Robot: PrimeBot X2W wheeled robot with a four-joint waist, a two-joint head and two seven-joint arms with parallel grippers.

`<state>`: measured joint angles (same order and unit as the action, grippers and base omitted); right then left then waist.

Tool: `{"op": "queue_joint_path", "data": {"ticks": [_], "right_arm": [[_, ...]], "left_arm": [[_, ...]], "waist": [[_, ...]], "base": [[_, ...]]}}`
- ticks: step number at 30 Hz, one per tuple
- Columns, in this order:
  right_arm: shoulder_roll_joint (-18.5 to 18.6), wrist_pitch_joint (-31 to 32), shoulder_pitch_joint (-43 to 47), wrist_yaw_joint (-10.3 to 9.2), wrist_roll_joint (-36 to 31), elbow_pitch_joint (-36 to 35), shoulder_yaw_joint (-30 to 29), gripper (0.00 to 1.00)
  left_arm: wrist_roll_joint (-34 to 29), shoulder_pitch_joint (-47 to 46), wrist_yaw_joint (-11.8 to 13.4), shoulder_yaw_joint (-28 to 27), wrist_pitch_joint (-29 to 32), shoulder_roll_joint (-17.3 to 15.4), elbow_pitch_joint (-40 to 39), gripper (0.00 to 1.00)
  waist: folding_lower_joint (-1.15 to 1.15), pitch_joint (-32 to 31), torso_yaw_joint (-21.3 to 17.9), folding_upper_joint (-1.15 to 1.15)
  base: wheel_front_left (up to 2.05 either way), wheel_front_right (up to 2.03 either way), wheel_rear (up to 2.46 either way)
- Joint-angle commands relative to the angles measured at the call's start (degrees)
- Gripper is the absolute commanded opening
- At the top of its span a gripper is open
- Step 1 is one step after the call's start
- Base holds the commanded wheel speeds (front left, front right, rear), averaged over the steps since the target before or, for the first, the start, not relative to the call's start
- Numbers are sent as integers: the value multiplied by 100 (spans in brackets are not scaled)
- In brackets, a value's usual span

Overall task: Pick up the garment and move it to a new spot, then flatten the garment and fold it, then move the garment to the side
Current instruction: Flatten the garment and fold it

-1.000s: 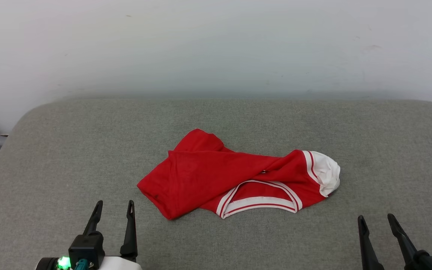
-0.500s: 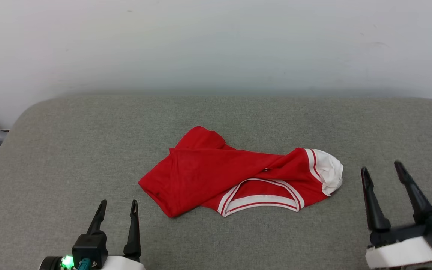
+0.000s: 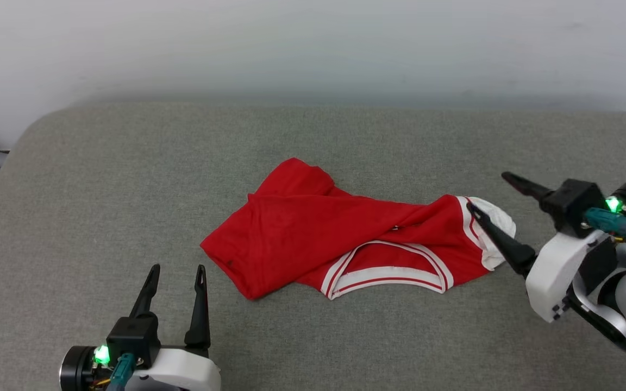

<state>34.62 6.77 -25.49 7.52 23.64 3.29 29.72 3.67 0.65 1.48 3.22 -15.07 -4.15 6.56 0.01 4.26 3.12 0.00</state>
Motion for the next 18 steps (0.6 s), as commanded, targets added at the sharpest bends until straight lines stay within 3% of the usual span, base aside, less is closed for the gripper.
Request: {"op": "queue_joint_path", "data": {"ticks": [1,5,11,18], "right_arm": [[222,327,-208,-6,210,-32,336,100],[735,1372,-651,-7,784,-1,1205,100],[1023,2407,-1111,-7,1279,177,2014,100],[889,2628,-1676,-6,1446,836,2885,100]], "left_arm": [[-32,-101,-33,-2,-15,23,-9,100],[-36,-249,-64,3,-15,47,-21,100],[-21,-436,-89,24,-15,79,-36,100],[4,-716,-134,86,-15,109,9,100]], "waist": [[-1,120,45,0],[-1,326,121,0],[-1,636,245,0],[-1,1098,446,0]], "base": [[0,0,0],[0,0,0],[0,0,0],[0,0,0]]}}
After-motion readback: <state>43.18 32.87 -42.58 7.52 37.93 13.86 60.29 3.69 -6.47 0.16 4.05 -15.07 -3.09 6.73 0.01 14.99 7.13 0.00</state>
